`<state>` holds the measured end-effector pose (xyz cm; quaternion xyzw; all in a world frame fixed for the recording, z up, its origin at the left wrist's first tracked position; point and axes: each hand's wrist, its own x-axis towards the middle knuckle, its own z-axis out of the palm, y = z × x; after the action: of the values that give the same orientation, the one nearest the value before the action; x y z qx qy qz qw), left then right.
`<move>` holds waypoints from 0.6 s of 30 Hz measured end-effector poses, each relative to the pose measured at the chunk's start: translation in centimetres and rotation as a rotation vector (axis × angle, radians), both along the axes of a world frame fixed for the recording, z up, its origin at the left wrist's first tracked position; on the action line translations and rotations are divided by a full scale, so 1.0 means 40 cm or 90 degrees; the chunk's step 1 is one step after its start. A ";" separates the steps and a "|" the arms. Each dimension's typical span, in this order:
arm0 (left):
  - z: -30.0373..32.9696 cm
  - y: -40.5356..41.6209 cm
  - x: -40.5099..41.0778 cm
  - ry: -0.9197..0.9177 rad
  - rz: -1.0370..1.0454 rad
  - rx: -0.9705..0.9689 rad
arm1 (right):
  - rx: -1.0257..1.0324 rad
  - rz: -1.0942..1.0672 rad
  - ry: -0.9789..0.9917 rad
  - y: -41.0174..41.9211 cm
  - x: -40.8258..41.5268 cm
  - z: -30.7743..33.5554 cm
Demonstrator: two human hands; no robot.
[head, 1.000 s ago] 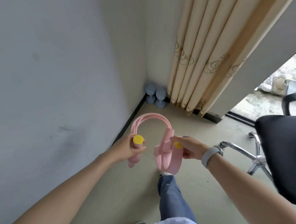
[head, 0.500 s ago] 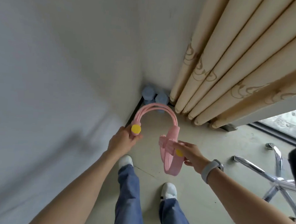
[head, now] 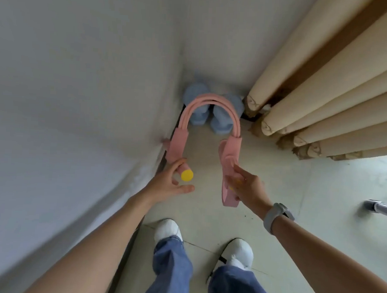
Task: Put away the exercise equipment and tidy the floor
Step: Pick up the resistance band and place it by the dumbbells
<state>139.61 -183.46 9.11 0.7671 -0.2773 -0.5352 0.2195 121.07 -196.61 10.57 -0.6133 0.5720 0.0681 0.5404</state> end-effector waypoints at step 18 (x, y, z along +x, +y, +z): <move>-0.544 -0.134 -0.129 -0.391 -0.450 -0.398 | 0.144 0.013 -0.132 -0.148 -0.170 -0.463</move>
<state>134.46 -188.84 -12.64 0.6463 -0.7142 -0.2210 0.1528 114.27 -202.55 -7.94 -0.5580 0.4953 0.0738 0.6617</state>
